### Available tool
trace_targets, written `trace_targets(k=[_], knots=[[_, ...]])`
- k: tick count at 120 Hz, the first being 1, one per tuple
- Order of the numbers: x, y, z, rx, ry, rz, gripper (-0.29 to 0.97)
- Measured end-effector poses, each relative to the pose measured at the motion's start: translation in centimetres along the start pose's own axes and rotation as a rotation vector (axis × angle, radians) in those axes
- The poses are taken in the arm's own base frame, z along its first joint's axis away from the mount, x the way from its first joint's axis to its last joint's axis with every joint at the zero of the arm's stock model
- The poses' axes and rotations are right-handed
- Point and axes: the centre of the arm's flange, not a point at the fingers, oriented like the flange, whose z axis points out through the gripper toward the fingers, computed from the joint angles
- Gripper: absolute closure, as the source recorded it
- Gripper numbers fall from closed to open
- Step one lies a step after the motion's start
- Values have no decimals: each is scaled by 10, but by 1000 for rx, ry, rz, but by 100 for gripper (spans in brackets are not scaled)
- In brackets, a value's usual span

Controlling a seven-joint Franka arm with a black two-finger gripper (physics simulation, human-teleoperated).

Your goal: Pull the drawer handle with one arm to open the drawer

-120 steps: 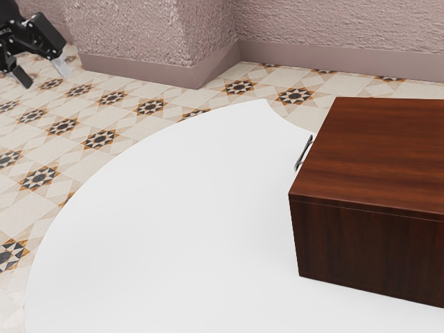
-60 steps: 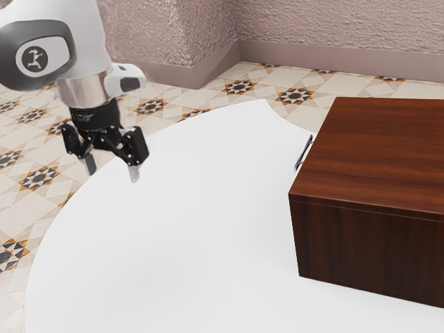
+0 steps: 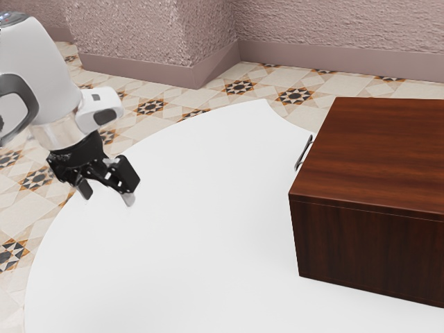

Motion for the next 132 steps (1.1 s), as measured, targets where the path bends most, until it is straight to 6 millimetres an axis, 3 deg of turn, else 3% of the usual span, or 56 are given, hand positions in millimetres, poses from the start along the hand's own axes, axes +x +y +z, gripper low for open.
trace_targets(k=[10,24,38,62,70,76,88,114,132], knots=[[21,-6,6,-49,20,-6,0],[27,5,-14,-71,63,24,0],[32,8,-5,-63,47,27,0],[50,12,28,-138,16,-24,0],[55,11,29,-201,16,-56,0],[61,14,18,-238,45,-69,0],[77,29,-3,-289,102,-85,0],[92,76,27,-302,94,-77,0],[96,88,32,-345,97,-91,0]])
